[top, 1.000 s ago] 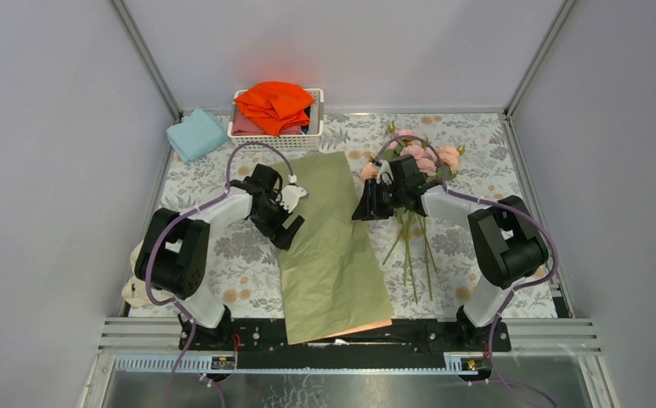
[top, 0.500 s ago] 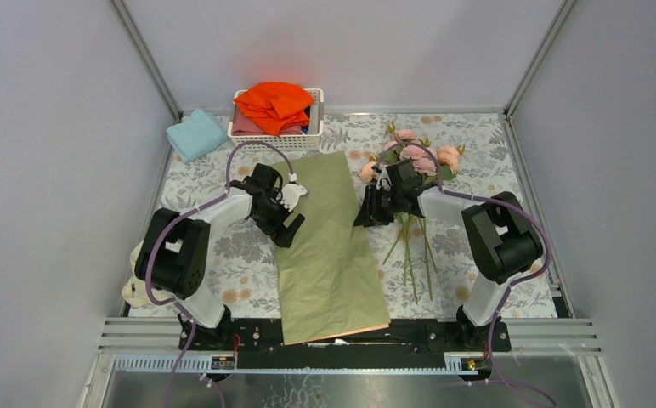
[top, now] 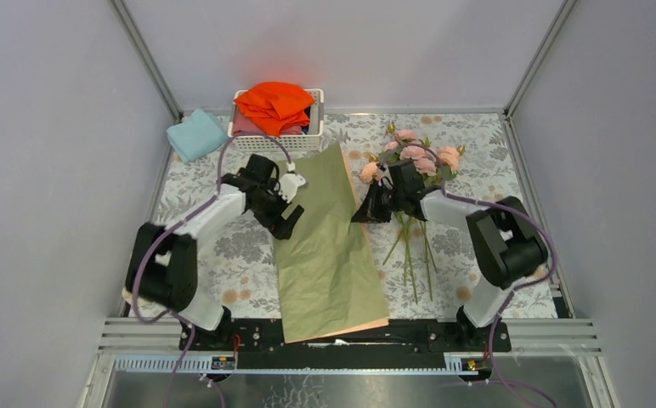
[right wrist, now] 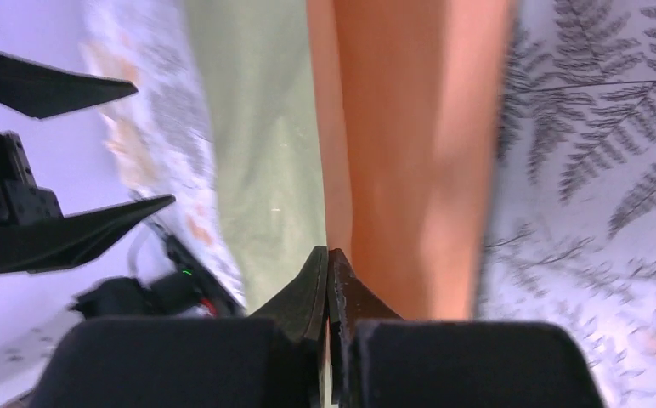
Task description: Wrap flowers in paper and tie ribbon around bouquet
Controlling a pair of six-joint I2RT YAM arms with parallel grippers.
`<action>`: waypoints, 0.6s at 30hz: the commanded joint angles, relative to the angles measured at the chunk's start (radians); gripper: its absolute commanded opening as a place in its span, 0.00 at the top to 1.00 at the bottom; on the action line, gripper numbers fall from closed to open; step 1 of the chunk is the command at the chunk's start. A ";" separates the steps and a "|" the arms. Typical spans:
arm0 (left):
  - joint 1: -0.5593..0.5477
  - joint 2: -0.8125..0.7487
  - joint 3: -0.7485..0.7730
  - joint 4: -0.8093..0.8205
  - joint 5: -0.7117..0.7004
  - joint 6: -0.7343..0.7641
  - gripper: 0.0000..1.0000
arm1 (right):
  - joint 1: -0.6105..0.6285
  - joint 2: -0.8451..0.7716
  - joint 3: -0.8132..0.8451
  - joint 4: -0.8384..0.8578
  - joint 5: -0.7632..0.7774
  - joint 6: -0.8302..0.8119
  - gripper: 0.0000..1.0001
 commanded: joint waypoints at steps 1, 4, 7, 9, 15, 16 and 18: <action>-0.005 -0.241 0.178 -0.110 0.078 0.040 0.01 | 0.021 -0.266 -0.001 0.151 0.053 0.267 1.00; -0.038 -0.334 0.259 -0.179 0.133 0.044 0.01 | 0.051 -0.433 -0.006 0.144 0.227 0.373 1.00; -0.095 -0.363 0.359 -0.269 0.140 0.046 0.01 | 0.095 -0.550 -0.011 0.148 0.367 0.469 1.00; -0.120 -0.386 0.417 -0.319 0.153 0.043 0.01 | 0.136 -0.598 -0.007 0.174 0.458 0.530 1.00; -0.141 -0.517 0.511 -0.341 0.210 0.070 0.01 | 0.205 -0.608 0.190 0.187 0.739 0.525 1.00; -0.141 -0.538 0.528 -0.341 0.218 0.069 0.01 | 0.219 -0.592 0.242 0.185 0.786 0.498 1.00; -0.141 -0.576 0.562 -0.344 0.238 0.068 0.01 | 0.236 -0.544 0.344 0.187 0.840 0.459 1.00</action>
